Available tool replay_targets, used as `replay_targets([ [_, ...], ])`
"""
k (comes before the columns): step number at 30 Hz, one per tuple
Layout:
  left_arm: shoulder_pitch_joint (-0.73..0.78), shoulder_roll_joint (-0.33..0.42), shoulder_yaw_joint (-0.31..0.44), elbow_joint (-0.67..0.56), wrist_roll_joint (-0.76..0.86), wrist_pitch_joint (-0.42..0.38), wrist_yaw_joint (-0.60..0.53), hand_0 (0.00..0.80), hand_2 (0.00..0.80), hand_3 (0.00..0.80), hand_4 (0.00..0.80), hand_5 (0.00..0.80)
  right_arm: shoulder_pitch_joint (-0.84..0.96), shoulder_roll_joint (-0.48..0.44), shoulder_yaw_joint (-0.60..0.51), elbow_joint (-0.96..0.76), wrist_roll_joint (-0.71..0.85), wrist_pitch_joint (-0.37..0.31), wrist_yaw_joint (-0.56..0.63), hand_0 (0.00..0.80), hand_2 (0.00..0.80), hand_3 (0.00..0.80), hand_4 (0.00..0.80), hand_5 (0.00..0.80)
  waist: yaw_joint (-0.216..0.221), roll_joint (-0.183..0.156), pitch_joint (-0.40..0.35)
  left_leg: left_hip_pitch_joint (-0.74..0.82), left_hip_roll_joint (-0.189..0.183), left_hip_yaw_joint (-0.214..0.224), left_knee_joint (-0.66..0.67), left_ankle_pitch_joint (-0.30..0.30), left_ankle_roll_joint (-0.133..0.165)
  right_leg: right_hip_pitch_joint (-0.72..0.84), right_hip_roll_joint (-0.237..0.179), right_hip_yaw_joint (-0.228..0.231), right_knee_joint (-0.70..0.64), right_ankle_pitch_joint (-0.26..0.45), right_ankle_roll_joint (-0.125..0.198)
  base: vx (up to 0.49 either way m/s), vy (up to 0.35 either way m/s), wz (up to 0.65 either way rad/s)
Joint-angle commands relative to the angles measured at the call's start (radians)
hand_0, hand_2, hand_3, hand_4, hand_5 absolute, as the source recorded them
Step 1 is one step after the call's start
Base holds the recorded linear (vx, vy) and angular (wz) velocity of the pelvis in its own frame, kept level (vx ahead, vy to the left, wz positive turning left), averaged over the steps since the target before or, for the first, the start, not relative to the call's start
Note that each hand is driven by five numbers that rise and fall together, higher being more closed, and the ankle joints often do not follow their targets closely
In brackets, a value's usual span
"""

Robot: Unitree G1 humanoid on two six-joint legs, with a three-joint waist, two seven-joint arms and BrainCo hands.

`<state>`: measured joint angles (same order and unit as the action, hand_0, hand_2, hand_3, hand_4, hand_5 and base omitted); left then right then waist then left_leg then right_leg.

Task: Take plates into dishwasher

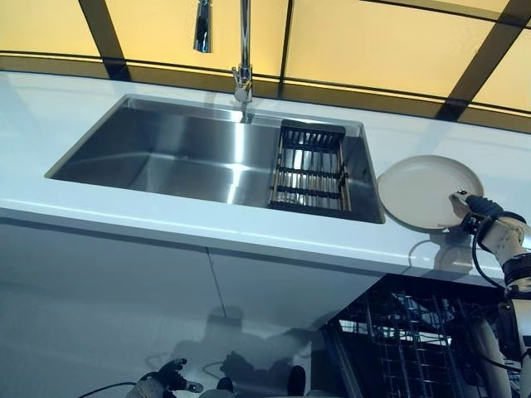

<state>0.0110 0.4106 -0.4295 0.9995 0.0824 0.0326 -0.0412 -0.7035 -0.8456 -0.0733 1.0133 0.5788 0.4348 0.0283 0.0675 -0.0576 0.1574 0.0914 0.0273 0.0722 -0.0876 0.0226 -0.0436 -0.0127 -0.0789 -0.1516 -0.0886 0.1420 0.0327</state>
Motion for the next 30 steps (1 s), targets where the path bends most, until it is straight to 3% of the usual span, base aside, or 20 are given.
replay_targets([
  [1,-0.068,-0.012,0.0,-0.01,-0.024,-0.02,0.014,0.0,0.0,0.0,0.0,0.0,0.118,0.02,0.058,0.147,-0.06,0.062,0.016,0.8,0.8,0.8,0.8,0.8,-0.001,0.041,0.077,-0.061,-0.032,0.011,0.016,-0.001,0.049,0.017,-0.031,-0.021,0.109,-0.088,0.062,0.0,0.0,0.0],
  [2,-0.068,-0.012,0.0,-0.011,-0.024,-0.019,0.014,0.0,0.0,0.0,0.0,0.0,0.118,0.02,0.058,0.147,-0.061,0.062,0.017,0.8,0.8,0.8,0.8,0.8,-0.001,0.041,0.077,-0.061,-0.032,0.011,0.016,-0.001,0.049,0.017,-0.031,-0.021,0.109,-0.088,0.062,0.0,0.0,0.0],
  [3,-0.069,-0.01,0.002,-0.014,-0.023,-0.019,0.013,0.0,0.0,0.0,0.0,0.0,0.127,0.021,0.056,0.149,-0.072,0.063,0.021,0.471,0.471,0.471,0.471,0.471,-0.002,0.04,0.077,-0.061,-0.032,0.012,0.016,-0.001,0.05,0.017,-0.03,-0.02,0.108,-0.086,0.062,0.0,0.0,0.0],
  [4,-0.069,-0.008,0.002,-0.016,-0.023,-0.019,0.013,0.0,0.0,0.0,0.0,0.0,0.131,0.021,0.055,0.15,-0.081,0.067,0.024,0.044,0.044,0.044,0.044,0.044,-0.002,0.04,0.077,-0.061,-0.032,0.012,0.016,-0.002,0.051,0.016,-0.029,-0.019,0.107,-0.086,0.063,0.0,0.0,0.0],
  [5,-0.07,-0.006,0.003,-0.02,-0.023,-0.018,0.012,0.0,0.0,0.0,0.0,0.0,0.135,0.025,0.057,0.151,-0.08,0.062,0.02,0.0,0.0,0.0,0.0,0.0,-0.002,0.04,0.078,-0.062,-0.032,0.012,0.016,-0.001,0.051,0.016,-0.029,-0.018,0.107,-0.085,0.063,0.0,0.0,0.0],
  [30,-0.063,0.027,0.019,-0.039,-0.018,-0.009,-0.009,0.0,0.0,0.0,0.0,0.0,0.118,-0.046,0.135,0.204,-0.449,0.081,0.103,0.0,0.0,0.0,0.0,0.0,0.005,0.02,0.055,-0.047,-0.034,0.016,0.017,-0.015,0.062,0.025,-0.028,0.001,0.097,-0.072,0.079,0.0,0.0,0.0],
])
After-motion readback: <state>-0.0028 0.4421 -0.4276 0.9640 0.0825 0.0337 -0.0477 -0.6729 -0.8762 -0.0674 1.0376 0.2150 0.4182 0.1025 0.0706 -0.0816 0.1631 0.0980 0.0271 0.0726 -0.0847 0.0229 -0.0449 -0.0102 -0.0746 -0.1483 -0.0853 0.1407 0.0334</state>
